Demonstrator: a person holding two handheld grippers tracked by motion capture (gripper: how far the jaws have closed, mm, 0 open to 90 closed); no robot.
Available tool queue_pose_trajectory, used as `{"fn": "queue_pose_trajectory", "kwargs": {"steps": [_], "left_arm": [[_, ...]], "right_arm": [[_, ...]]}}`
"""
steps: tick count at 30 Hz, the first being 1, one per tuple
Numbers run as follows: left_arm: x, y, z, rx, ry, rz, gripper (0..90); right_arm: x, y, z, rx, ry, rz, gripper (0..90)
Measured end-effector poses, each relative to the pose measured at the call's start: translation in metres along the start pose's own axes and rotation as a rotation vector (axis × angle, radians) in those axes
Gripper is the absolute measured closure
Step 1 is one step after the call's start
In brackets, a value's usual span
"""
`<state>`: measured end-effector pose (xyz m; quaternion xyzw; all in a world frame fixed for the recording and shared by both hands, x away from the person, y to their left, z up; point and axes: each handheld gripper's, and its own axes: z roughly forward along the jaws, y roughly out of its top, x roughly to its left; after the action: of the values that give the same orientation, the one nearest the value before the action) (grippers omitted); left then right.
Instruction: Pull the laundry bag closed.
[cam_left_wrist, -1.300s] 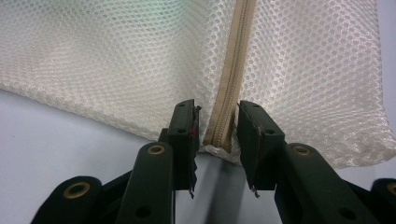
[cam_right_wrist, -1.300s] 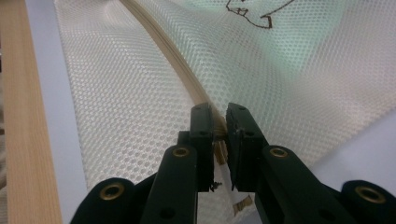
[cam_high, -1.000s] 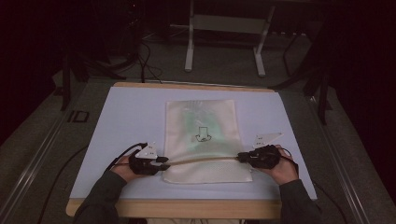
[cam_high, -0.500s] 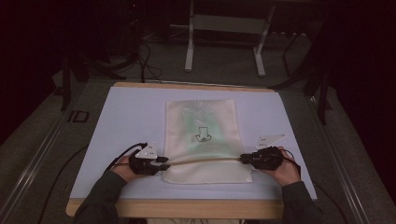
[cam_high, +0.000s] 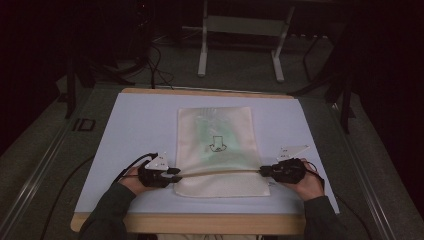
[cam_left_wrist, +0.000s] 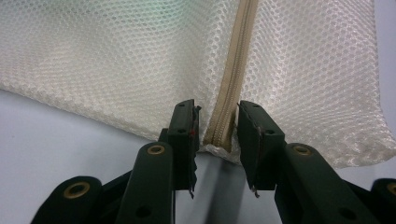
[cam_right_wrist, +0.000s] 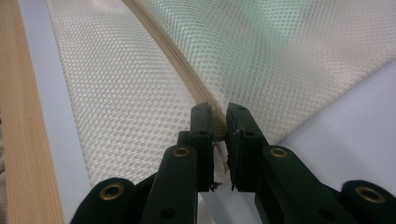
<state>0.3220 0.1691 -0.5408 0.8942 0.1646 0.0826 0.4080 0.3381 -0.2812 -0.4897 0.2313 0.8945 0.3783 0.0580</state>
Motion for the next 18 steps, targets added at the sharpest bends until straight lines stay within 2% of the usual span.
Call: {"fn": "queue_pose_trajectory", "kwargs": {"steps": [18], "left_arm": [[-0.0001, 0.0, 0.0, 0.0, 0.0, -0.001, 66.9]], "right_arm": [[-0.0015, -0.0067, -0.0005, 0.001, -0.002, 0.018, 81.6]]}}
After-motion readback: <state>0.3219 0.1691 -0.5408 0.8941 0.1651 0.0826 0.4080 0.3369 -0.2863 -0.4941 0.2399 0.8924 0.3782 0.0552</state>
